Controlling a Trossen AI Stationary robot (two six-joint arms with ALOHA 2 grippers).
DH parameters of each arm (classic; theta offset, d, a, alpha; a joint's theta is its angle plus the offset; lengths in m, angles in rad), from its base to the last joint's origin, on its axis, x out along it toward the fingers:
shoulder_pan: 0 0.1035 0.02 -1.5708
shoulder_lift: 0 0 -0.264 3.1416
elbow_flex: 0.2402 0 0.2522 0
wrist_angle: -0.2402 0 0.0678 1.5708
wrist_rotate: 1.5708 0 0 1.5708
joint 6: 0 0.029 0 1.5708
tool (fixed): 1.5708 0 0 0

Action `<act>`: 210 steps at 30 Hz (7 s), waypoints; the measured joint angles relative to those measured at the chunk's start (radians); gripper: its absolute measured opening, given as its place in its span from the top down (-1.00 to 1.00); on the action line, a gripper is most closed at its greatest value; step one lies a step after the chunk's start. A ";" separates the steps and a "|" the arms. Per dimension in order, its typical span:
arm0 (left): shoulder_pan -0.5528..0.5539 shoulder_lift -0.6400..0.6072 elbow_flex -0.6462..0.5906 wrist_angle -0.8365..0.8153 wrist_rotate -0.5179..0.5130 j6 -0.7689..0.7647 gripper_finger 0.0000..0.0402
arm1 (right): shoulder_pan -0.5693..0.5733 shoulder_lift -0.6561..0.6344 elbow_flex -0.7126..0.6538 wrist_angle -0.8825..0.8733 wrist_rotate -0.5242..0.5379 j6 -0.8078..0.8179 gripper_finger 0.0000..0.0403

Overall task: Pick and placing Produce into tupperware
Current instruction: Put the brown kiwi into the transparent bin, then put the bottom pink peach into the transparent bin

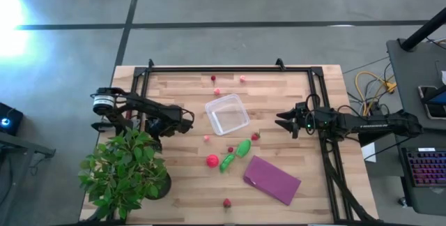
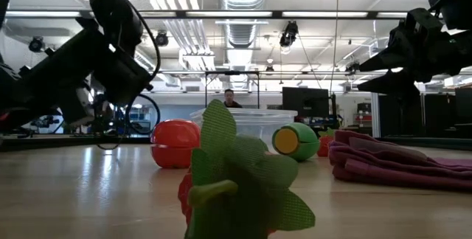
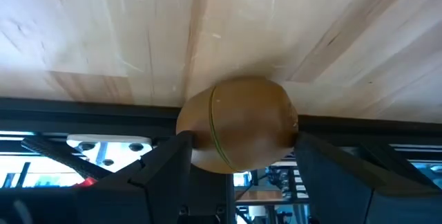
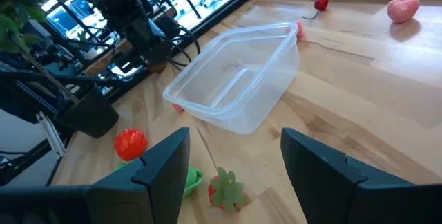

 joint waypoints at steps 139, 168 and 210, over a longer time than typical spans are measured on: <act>-0.005 0.077 -0.100 0.125 -0.118 -0.199 -0.13 | 0.000 0.000 0.000 -0.051 0.130 -0.011 -0.09; 0.016 -0.129 0.414 0.164 -0.275 -0.301 -0.22 | 0.000 0.000 0.000 -0.052 0.130 -0.013 -0.09; 0.169 0.128 0.510 0.850 -0.166 -0.081 -0.50 | 0.000 0.001 0.000 -0.052 0.131 -0.012 -0.09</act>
